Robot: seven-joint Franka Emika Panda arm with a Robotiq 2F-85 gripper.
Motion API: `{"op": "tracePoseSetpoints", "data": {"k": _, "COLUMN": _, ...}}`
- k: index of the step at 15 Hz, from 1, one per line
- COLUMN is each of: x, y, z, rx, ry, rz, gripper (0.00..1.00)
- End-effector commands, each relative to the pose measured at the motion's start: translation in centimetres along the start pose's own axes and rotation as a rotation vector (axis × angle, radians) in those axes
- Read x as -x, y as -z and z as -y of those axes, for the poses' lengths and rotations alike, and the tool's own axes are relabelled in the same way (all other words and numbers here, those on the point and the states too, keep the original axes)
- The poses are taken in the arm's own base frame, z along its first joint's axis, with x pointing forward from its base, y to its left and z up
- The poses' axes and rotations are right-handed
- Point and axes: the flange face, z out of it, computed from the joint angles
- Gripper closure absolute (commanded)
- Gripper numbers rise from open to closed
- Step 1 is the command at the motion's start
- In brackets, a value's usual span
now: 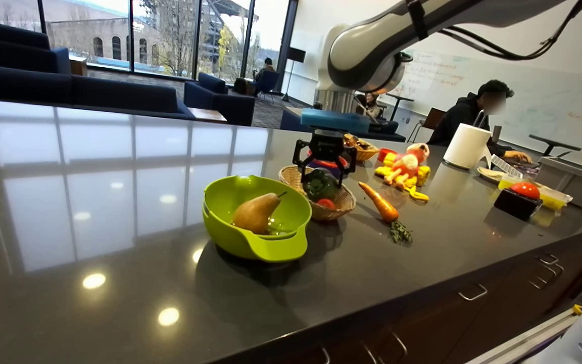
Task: Take the green pepper out of the weaved bowl
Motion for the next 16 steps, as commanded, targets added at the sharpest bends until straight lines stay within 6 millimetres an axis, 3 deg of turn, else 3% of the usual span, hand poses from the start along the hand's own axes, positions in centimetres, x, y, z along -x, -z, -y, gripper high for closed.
{"op": "tracePoseSetpoints", "data": {"k": 1, "x": 0.0, "y": 1.7, "z": -0.3, "rx": 0.026, "ry": 0.037, "rz": -0.034, "gripper": 0.3}}
{"op": "tracePoseSetpoints", "data": {"k": 9, "x": 1.2, "y": 8.2, "z": -1.4, "rx": 0.05, "ry": 0.113, "rz": -0.063, "gripper": 0.3}}
{"op": "tracePoseSetpoints", "data": {"k": 13, "x": 0.9, "y": 10.6, "z": -4.5, "rx": 0.016, "ry": 0.192, "rz": -0.083, "gripper": 0.3}}
{"op": "tracePoseSetpoints", "data": {"k": 16, "x": -0.8, "y": 11.2, "z": -8.2, "rx": 0.009, "ry": 0.291, "rz": -0.102, "gripper": 0.3}}
